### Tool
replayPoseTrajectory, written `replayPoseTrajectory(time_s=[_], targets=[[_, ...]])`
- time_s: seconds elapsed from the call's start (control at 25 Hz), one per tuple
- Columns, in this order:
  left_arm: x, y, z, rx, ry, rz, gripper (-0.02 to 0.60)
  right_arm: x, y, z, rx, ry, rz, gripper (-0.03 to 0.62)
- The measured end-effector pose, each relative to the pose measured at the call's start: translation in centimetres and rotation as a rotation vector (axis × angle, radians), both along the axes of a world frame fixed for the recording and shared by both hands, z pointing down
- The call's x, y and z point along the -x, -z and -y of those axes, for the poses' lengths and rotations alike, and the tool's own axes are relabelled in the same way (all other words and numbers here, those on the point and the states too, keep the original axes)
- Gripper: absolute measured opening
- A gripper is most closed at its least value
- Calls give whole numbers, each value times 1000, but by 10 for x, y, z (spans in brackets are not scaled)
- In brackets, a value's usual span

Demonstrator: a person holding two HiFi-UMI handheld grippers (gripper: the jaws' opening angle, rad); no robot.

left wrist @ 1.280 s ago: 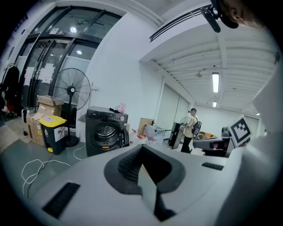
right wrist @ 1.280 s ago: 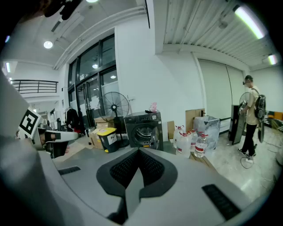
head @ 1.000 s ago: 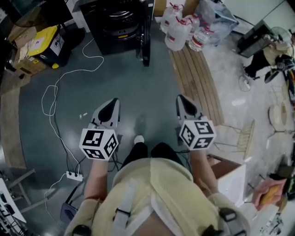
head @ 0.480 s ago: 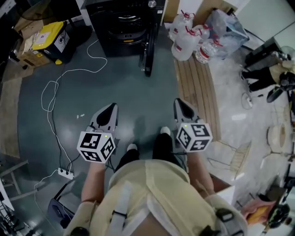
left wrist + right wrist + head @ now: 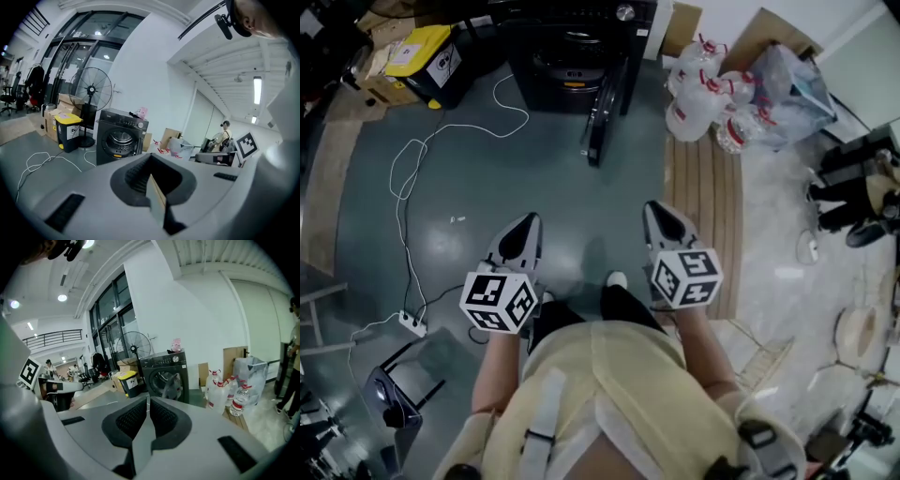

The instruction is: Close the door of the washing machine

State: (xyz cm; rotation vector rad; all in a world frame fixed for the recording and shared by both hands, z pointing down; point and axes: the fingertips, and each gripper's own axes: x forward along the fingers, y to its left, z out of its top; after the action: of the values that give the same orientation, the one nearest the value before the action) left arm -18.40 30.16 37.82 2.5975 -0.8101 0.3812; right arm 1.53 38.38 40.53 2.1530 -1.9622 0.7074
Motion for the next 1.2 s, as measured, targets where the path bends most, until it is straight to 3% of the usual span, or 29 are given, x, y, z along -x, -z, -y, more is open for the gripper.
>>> replayPoseTrajectory(time_s=[0.24,0.36,0.72,0.96,1.2], targets=[[-37,-4,-6,-16,75,5,-9,-29,-16,9,12,73,31,9],[-49,-6,-9,-18,96,14,-9,-37,-19,16,18,116,35,78],[-69,-3,-1,-30,169,37,-9,-55,-29,29,39,189,52,140],[-56,5,11,-41,177,23,-9,-53,-49,51,71,184,78,141],[-45,-21,38,37,225,-19,-9,-45,-69,69,123,188,93,143]])
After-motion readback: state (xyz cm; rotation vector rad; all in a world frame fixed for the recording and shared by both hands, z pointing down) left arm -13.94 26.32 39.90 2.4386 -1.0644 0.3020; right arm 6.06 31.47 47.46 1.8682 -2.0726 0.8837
